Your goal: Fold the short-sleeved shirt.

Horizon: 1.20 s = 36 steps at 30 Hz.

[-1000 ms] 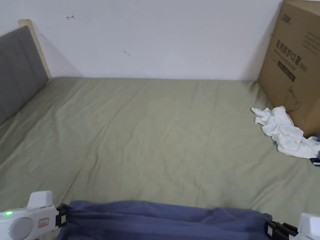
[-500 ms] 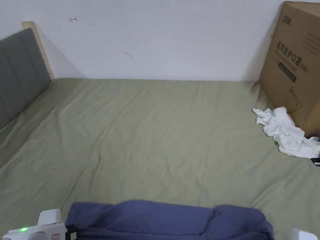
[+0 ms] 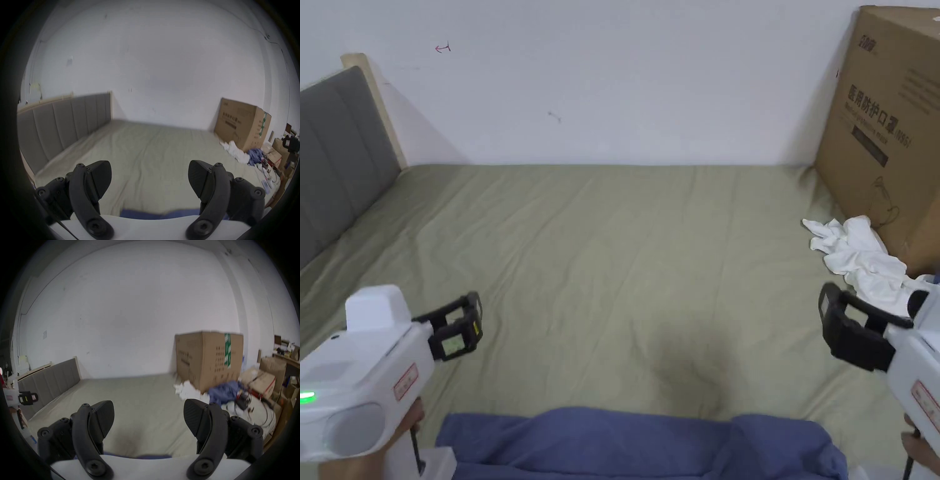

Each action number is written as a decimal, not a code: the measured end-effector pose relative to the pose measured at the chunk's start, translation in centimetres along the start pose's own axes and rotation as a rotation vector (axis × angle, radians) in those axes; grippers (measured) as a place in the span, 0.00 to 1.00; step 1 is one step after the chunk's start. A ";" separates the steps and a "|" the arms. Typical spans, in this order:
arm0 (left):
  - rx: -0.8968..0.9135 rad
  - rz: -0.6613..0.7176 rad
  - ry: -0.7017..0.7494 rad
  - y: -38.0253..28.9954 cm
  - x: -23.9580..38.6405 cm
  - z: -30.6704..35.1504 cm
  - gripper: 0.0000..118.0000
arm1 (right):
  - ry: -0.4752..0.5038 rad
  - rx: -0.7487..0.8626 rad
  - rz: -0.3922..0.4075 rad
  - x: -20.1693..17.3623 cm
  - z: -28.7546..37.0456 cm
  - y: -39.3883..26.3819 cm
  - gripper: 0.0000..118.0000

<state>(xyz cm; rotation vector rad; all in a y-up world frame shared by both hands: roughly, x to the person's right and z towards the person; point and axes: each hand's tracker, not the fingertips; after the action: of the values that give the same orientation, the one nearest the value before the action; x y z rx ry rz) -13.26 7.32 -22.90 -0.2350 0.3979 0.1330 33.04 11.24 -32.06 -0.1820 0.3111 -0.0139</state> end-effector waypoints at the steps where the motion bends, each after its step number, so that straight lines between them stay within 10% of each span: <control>1: 0.037 -0.011 0.007 0.6 0.6 0.0 0.85 | -0.015 0.021 0.018 -0.5 -0.2 0.4 0.77; 6: 0.159 -0.033 0.013 1.7 3.1 -0.1 0.63 | -0.042 0.080 0.071 -2.9 -0.9 0.9 0.75; 8: 0.187 -0.029 -0.010 1.7 3.5 0.0 0.28 | -0.056 0.089 0.085 -3.5 -1.1 0.5 0.64; 10: 0.190 -0.026 -0.017 1.6 3.9 -0.1 0.00 | -0.065 0.101 0.089 -3.7 -1.2 0.2 0.29; 12: 0.194 -0.031 -0.036 1.4 4.0 -0.1 0.00 | -0.077 0.105 0.091 -3.8 -1.3 -0.2 0.00; 20: 0.096 -0.066 -0.114 1.4 3.5 -0.8 0.00 | -0.088 0.091 0.084 -4.3 -0.9 -0.1 0.00; 36: -0.641 0.390 -0.378 -8.1 -13.0 -8.9 0.00 | -0.057 0.023 0.092 -4.1 -3.0 -1.4 0.00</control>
<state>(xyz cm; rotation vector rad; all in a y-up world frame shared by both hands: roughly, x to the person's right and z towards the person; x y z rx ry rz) -27.04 -3.80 -24.04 -0.7503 0.0071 0.6824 28.28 9.54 -33.39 -0.1454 0.2621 0.0782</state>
